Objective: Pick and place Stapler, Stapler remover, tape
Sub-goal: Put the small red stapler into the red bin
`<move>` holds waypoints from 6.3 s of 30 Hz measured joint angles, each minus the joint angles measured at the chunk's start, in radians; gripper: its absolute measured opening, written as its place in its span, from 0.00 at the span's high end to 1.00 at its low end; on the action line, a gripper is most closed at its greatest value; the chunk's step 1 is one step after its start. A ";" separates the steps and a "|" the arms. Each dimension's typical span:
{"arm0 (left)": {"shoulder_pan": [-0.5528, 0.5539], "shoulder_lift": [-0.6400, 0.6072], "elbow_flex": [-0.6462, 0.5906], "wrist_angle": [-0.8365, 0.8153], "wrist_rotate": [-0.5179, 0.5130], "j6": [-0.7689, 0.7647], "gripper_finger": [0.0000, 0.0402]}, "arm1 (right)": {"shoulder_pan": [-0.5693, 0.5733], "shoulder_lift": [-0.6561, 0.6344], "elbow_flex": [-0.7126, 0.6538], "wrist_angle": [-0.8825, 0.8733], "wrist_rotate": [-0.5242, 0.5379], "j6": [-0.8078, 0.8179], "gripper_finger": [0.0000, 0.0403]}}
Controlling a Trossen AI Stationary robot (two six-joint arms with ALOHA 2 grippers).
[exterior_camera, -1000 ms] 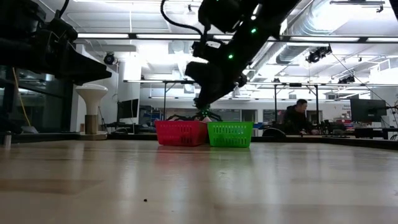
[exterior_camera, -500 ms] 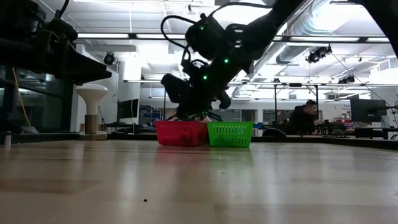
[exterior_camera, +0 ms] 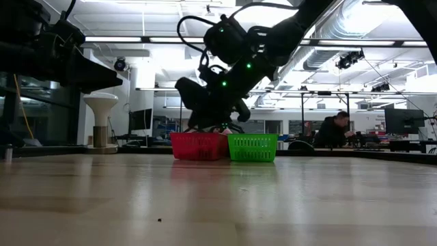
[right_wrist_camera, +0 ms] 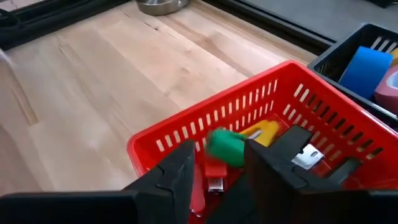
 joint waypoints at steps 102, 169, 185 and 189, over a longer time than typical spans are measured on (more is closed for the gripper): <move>0.000 0.000 0.000 0.000 0.000 0.000 0.42 | 0.638 -0.273 -0.250 -0.975 -0.512 -0.218 0.46; 0.000 0.000 0.000 0.000 0.000 0.000 0.42 | 0.084 -0.162 -0.162 0.045 -0.051 -0.611 0.84; 0.000 0.000 0.000 0.000 0.000 0.000 0.42 | -0.048 -0.060 -0.061 0.026 -0.195 -0.602 0.78; 0.000 0.000 0.000 0.000 0.000 0.000 0.42 | -0.064 -0.059 -0.061 0.014 -0.201 -0.602 0.67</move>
